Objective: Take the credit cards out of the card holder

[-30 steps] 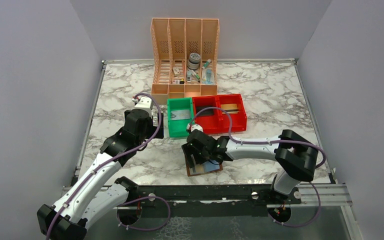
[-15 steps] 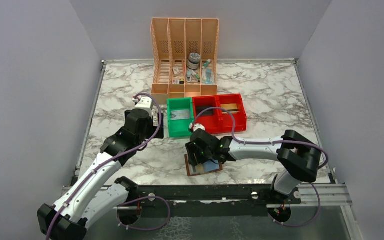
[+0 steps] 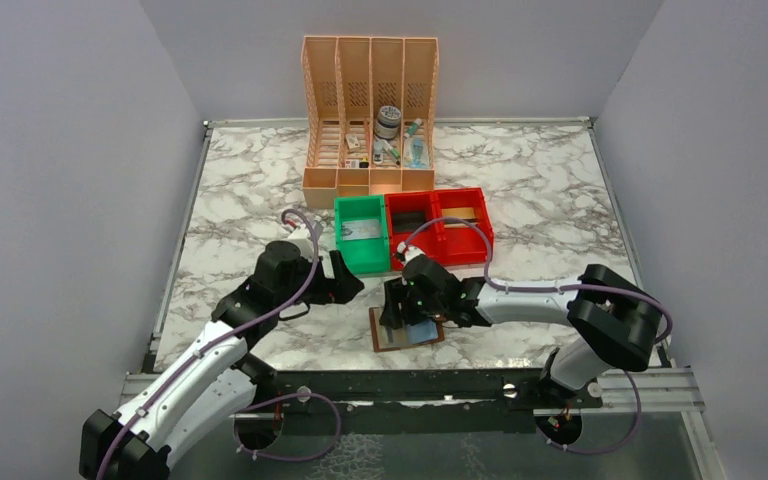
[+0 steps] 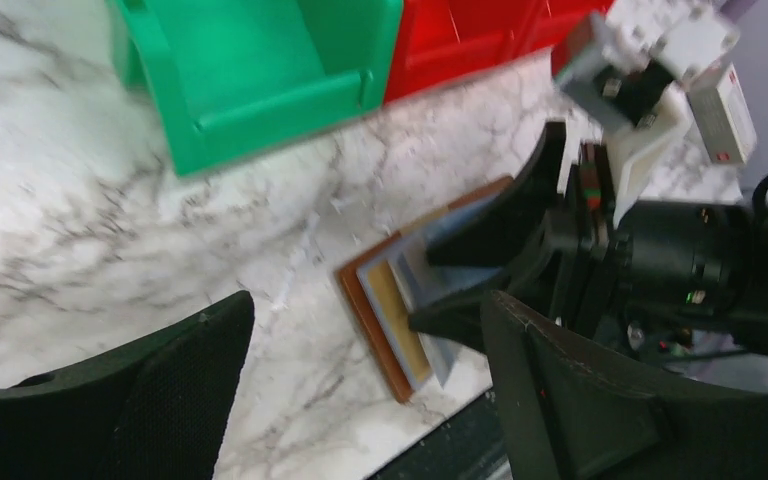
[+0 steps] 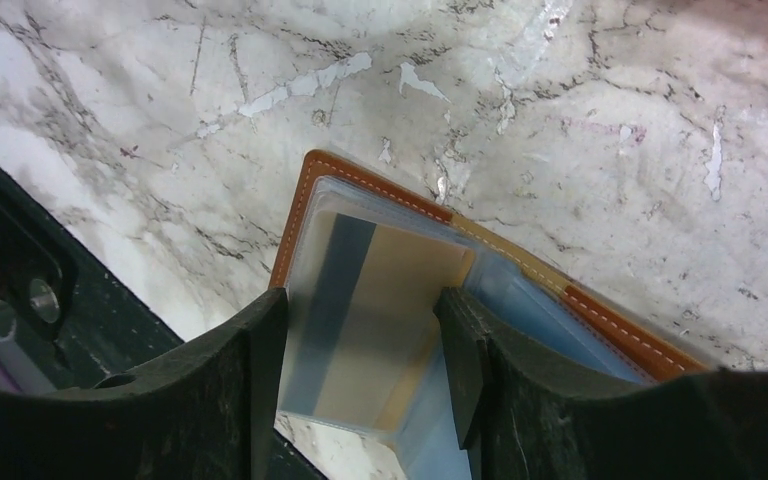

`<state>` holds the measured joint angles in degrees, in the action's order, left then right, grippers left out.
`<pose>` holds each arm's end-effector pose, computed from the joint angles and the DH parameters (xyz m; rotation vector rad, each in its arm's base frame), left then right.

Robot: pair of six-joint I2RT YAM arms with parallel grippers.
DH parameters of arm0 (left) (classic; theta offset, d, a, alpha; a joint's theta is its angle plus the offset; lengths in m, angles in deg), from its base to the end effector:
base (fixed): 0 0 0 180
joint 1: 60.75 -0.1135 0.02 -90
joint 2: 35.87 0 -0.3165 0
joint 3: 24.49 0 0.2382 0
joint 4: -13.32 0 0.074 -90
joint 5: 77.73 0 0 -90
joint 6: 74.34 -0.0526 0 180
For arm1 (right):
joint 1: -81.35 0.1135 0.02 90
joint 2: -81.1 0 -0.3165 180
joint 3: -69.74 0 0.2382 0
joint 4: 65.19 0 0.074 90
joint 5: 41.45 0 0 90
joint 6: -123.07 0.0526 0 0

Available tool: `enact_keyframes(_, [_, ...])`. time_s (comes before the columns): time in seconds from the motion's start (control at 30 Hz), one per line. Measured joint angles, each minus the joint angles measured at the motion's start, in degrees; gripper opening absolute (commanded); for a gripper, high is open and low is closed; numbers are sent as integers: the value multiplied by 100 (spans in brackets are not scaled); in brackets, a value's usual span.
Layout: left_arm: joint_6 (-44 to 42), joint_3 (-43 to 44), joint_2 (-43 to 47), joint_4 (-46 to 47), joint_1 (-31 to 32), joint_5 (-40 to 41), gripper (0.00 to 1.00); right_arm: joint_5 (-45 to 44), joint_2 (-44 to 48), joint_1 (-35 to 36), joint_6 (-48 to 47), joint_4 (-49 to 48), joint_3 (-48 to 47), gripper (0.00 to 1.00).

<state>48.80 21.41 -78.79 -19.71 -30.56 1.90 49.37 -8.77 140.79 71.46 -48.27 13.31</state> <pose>0.1119 -0.0760 0.2784 0.0585 2.2027 -0.8362 0.1513 0.2577 0.2012 -0.4824 2.5599 0.7199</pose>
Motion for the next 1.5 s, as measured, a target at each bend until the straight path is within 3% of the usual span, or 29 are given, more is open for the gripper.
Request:
enact_keyframes(0.27, [1032,-1104,472,798,868,-501,73,76,354,-59,367,-654,601,53])
enact_keyframes(0.37, [1335,-1401,461,1163,1379,-424,64,79,374,-68,457,-752,667,53])
enact_keyframes(0.63, [1910,-1825,81,1978,2337,157,53,264,372,-205,595,-960,765,53])
enact_keyframes(0.87, [2435,-2208,-210,2824,2570,651,48,531,372,-352,688,-1163,872,53])
enact_keyframes(1.17, [2874,-2310,-444,3254,2671,892,44,625,352,-369,748,-1187,874,53])
enact_keyframes(1.5, [2914,-2243,-1482,3764,2721,850,42,787,275,-402,863,-1335,874,53])
